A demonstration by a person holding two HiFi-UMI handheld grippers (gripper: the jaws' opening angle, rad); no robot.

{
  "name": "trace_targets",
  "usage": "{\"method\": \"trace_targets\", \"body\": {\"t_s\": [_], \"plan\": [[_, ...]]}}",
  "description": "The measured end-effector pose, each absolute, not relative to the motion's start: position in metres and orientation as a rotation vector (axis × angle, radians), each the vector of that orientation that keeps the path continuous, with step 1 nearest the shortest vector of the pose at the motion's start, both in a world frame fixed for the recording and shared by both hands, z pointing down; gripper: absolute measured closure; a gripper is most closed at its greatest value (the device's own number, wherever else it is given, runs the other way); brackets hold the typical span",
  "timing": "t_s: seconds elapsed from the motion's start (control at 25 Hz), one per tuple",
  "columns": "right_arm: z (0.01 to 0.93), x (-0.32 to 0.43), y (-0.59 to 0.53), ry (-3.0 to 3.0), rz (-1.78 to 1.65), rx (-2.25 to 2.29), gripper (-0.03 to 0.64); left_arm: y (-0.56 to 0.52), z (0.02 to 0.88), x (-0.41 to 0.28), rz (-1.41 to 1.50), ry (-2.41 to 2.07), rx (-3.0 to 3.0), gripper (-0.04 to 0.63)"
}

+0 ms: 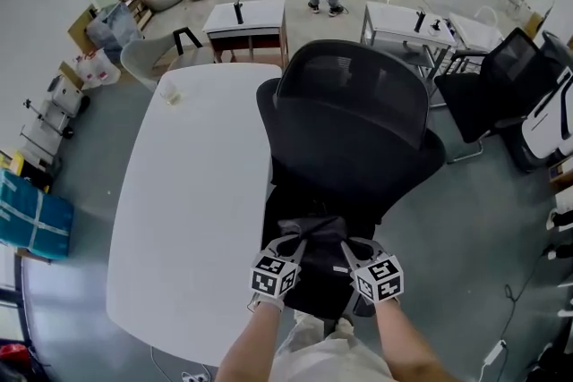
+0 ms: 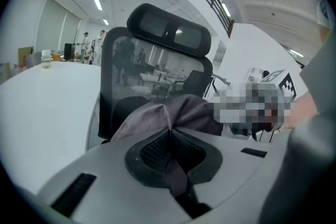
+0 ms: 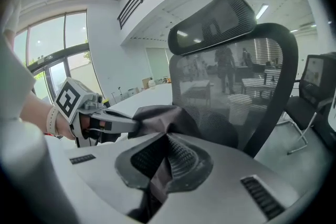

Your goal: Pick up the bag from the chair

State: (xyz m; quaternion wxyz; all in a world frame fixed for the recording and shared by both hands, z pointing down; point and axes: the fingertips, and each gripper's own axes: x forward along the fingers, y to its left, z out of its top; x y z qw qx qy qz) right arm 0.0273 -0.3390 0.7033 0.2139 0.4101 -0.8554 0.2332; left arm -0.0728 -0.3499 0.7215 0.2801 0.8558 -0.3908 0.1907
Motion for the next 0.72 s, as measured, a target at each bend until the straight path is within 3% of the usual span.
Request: {"method": "trace_targets", "body": {"t_s": [0.72], "plan": [[0.528, 0.048, -0.353, -2.698, 0.449, 1.315, 0.595, -0.361, 0.533, -0.061, 0.179, -1.271, 2.512, 0.571]]}}
